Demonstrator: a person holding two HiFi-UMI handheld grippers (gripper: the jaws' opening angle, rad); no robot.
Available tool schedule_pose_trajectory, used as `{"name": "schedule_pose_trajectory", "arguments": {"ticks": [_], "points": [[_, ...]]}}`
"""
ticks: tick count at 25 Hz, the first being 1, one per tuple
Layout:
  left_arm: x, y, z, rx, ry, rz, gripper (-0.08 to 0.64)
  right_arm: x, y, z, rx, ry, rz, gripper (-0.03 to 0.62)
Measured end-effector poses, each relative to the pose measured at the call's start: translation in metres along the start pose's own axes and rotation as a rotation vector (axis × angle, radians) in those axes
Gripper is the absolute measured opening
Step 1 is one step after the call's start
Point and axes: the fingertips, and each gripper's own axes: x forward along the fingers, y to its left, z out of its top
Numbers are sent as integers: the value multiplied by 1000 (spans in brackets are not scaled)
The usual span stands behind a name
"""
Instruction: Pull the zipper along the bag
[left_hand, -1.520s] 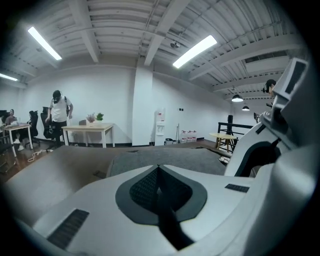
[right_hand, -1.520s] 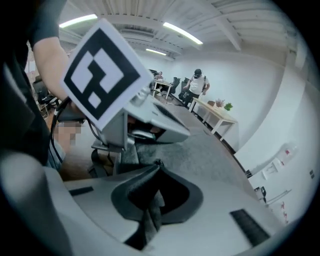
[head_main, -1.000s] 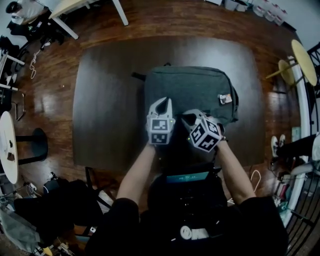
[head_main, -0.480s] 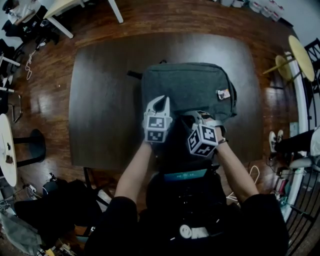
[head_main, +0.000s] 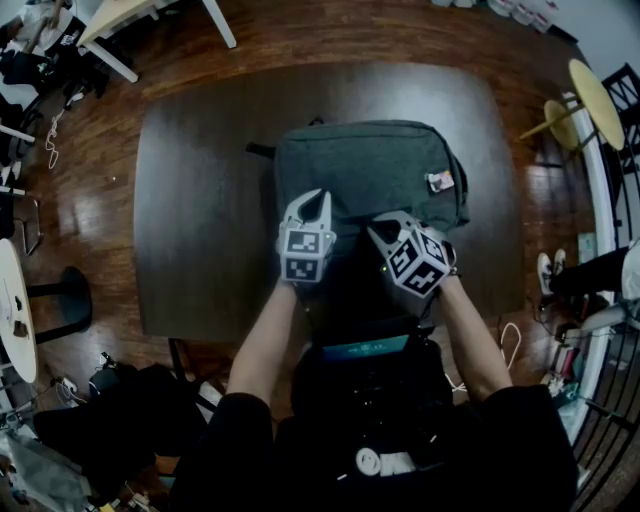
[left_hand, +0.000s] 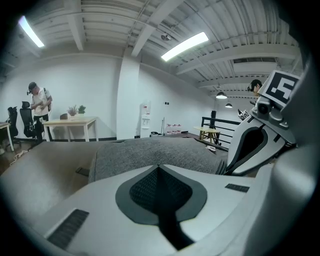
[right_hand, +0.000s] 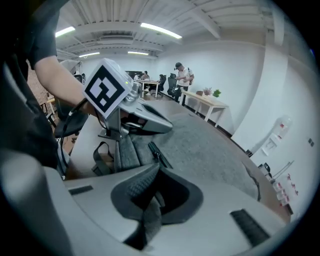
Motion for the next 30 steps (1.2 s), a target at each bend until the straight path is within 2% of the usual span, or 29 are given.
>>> {"name": "schedule_pose_trajectory", "arguments": {"ticks": [6,18,30], "points": [[-1,2,-1,-9,-1,-9,2,-10,-16,-22,46,5,-12,15],[-3,1,0,-12,-2,-21,2,-22,-28,-38,65,-13,-18,17],[-2,0,0,-8,2,-33,2,-30,-46,-67,137,-25,-8,17]]}}
